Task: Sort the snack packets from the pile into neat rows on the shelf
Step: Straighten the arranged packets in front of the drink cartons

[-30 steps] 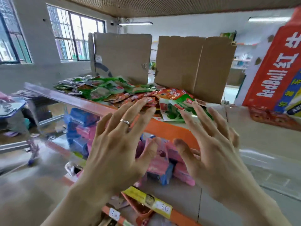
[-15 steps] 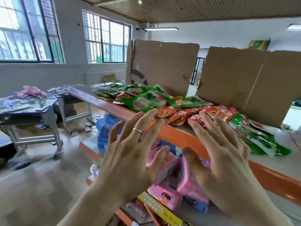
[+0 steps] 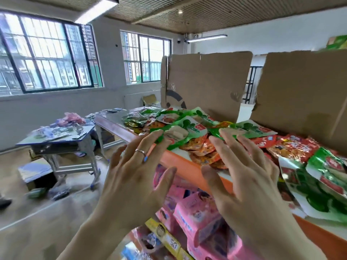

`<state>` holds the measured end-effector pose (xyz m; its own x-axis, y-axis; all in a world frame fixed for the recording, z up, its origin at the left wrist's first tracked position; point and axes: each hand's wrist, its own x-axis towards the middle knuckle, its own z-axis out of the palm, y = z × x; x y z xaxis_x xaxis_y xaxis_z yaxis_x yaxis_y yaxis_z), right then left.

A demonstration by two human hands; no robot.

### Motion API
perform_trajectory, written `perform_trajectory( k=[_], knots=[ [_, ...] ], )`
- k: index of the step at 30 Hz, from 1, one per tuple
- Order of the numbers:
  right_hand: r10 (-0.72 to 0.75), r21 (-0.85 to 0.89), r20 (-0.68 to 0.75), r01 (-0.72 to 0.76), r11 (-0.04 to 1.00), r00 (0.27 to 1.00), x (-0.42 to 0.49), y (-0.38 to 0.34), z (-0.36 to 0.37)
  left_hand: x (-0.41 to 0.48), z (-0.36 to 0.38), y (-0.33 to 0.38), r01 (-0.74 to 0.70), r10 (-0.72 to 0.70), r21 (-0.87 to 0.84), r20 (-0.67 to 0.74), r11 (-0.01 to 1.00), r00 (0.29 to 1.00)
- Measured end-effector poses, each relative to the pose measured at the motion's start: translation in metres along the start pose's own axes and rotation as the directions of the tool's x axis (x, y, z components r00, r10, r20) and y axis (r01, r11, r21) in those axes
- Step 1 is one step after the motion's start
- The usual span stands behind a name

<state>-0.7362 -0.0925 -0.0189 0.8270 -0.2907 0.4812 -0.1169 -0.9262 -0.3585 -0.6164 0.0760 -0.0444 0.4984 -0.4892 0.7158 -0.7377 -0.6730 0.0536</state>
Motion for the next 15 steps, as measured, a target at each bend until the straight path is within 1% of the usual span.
perform_trajectory(
  k=[2, 8, 10, 12, 15],
  knots=[
    [0.020, -0.001, 0.036, -0.020, 1.000, 0.999, 0.005, -0.001, 0.006, 0.003, 0.006, -0.012, 0.025, -0.026, 0.009, 0.008, 1.000, 1.000],
    [0.089, -0.082, 0.158, -0.077, 0.994, 0.983, 0.025, -0.011, 0.015, 0.032, 0.020, -0.050, 0.014, -0.012, 0.029, -0.073, 0.999, 0.997],
    [0.112, -0.100, 0.154, -0.097, 0.990, 0.982, 0.033, -0.018, 0.019, 0.042, 0.025, -0.062, 0.004, -0.003, 0.011, -0.078, 1.000, 0.997],
    [0.121, -0.111, 0.113, -0.108, 0.988, 0.986, 0.042, -0.024, 0.026, 0.051, 0.031, -0.075, 0.005, -0.006, -0.011, -0.078, 1.000, 0.997],
    [0.151, -0.142, 0.087, -0.138, 0.980, 0.985, 0.058, -0.034, 0.042, 0.064, 0.044, -0.096, 0.003, -0.005, -0.050, -0.034, 0.999, 0.999]
  ],
)
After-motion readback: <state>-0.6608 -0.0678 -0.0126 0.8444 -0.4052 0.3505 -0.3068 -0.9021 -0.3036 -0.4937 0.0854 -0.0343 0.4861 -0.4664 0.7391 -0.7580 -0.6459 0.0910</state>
